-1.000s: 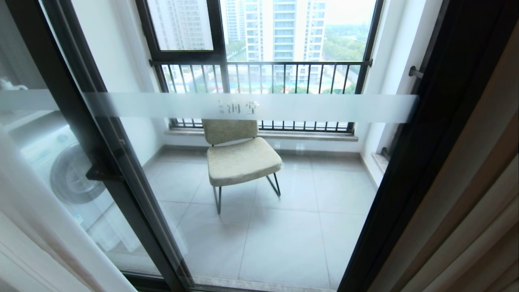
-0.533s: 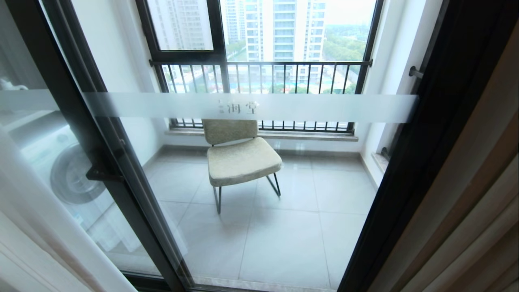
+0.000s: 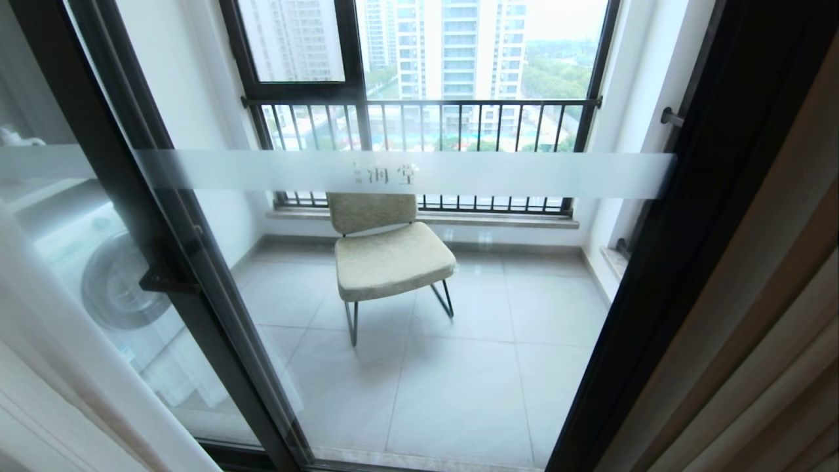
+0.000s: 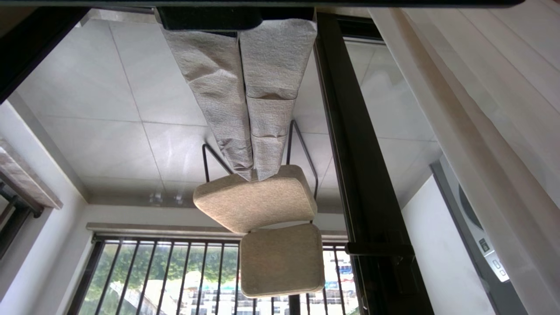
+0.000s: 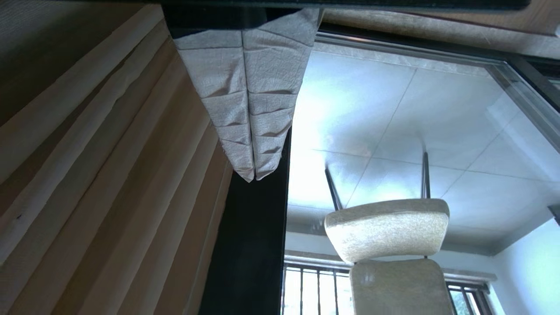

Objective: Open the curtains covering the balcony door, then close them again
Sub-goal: Pull the inner curtains open on both sides

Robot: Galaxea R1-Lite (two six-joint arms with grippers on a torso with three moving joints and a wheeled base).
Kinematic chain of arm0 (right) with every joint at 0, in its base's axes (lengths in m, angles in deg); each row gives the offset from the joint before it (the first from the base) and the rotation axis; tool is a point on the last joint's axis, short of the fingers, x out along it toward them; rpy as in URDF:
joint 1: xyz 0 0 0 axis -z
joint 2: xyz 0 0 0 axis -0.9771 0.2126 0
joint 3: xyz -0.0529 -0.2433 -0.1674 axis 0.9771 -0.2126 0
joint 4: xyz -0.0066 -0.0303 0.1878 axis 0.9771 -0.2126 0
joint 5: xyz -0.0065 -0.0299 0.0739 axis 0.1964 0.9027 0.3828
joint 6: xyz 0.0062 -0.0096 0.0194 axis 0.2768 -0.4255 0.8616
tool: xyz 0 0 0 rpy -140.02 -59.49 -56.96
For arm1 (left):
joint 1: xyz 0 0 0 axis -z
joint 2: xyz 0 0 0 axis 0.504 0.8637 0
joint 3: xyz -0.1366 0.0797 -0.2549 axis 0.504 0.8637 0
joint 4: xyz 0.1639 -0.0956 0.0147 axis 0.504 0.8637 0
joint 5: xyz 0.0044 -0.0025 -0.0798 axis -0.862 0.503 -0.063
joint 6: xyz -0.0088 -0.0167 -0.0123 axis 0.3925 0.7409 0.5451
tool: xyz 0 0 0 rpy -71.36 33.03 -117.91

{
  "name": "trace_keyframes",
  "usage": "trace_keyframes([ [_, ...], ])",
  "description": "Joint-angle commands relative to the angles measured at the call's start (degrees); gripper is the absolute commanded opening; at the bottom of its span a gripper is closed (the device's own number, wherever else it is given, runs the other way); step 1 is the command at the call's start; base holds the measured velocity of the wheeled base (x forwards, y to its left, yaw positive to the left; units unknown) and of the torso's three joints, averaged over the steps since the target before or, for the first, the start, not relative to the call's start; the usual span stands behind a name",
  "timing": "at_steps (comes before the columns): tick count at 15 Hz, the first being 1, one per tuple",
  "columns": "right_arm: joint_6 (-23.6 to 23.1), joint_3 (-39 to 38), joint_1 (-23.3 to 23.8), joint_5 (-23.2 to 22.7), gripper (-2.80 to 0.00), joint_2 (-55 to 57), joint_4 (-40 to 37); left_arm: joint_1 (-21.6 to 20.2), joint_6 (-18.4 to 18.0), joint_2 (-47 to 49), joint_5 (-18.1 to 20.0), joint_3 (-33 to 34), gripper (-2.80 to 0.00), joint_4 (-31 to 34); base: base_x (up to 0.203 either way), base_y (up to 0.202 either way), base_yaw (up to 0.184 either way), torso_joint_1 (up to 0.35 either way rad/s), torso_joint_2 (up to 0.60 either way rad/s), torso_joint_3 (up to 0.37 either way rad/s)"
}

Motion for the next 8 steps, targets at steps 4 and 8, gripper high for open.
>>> trace_keyframes([
  [4,0.67,-0.02,0.0,-0.07,-2.8,-1.72,-0.02,0.02,0.01,-0.02,0.04,0.0,-2.8,-0.03,0.0,0.0,0.0,0.0,0.0,0.0],
  [8,0.67,-0.02,0.0,-0.07,-2.8,-1.72,-0.02,-0.02,0.01,-0.02,0.04,0.0,-2.8,-0.03,0.0,0.0,0.0,0.0,0.0,0.0],
])
